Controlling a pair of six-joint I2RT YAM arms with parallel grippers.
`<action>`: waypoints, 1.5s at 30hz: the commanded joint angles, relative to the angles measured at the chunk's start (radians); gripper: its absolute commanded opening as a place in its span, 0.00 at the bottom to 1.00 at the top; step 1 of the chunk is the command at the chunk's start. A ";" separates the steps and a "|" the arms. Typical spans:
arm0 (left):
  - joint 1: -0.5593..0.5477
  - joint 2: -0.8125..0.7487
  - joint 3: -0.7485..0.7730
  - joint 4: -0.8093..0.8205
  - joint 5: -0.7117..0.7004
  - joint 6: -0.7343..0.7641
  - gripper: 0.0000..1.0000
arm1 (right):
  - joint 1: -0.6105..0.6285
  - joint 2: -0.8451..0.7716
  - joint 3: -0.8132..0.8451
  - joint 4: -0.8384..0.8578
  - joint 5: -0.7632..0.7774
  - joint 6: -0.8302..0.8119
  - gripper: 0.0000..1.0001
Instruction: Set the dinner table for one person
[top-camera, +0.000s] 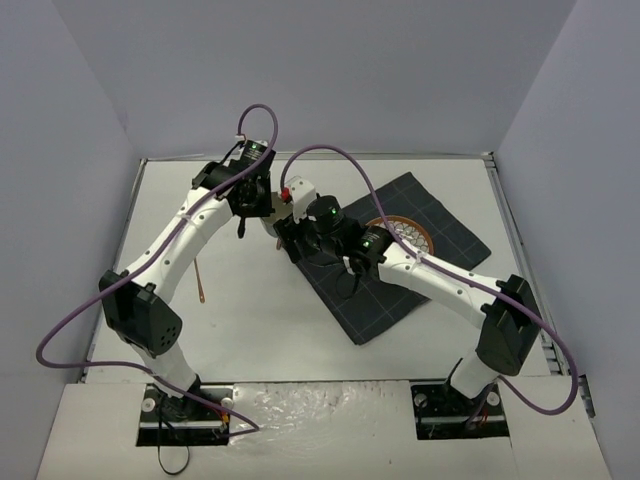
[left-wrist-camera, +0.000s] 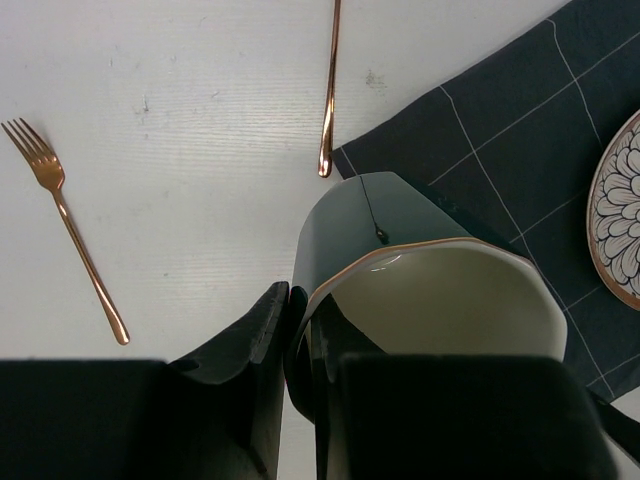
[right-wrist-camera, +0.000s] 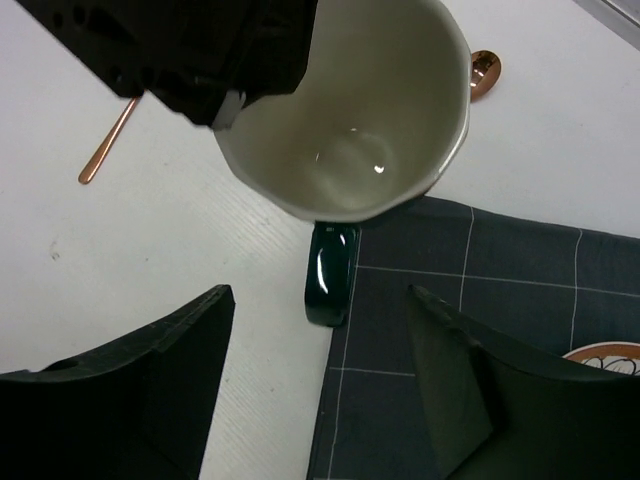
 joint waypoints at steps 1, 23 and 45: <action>-0.026 -0.087 0.034 0.050 -0.026 -0.030 0.00 | 0.008 0.022 0.072 0.087 0.046 -0.019 0.58; -0.036 -0.158 -0.018 0.070 0.017 -0.011 0.31 | 0.002 -0.003 -0.010 0.137 0.131 -0.085 0.00; 0.322 -0.526 -0.436 0.266 0.183 0.181 0.97 | -0.561 -0.200 -0.191 0.200 -0.219 -0.286 0.00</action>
